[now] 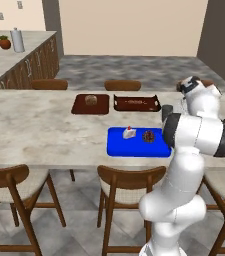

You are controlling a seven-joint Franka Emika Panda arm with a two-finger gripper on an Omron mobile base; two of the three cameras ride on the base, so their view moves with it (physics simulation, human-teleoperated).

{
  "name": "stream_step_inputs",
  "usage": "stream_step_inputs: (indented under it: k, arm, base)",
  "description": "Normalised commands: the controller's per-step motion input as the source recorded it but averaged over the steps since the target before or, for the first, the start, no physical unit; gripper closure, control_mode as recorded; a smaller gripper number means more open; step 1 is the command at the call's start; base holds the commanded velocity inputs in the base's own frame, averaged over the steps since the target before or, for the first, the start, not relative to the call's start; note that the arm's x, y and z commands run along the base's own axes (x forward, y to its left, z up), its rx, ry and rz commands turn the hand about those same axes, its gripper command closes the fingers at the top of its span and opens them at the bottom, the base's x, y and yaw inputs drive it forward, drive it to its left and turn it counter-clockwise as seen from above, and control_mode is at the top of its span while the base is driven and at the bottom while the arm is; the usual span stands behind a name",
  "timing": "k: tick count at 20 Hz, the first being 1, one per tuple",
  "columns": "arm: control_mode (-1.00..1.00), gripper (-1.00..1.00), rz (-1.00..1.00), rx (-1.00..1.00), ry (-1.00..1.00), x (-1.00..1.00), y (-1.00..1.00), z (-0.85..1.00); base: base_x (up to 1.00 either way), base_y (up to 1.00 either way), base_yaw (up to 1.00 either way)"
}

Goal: Take the cakes from the fridge and place them on the empty tray on the dining counter.

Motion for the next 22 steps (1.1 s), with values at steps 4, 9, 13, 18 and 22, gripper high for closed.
stream_step_inputs:
  k: [4, 9, 13, 18, 22]
  arm:
    - [-1.00, -1.00, -0.25, -0.03, -0.07, -0.87, 0.18, 0.99]
    - [-1.00, -1.00, -0.51, 0.00, -0.13, -0.89, 0.34, 0.74]
    - [-1.00, -1.00, -0.39, 0.00, -0.18, -0.99, 0.21, 0.45]
    - [-1.00, -1.00, -0.33, 0.00, -0.09, -0.88, -0.17, 0.23]
    - [-1.00, -1.00, -0.28, 0.01, -0.09, -0.69, -0.39, 0.16]
  base:
    - [0.00, 0.00, 0.00]
    - [0.00, 0.00, 0.00]
    - [0.00, 0.00, 0.00]
    - [0.00, 0.00, 0.00]
    - [0.00, 0.00, 0.00]
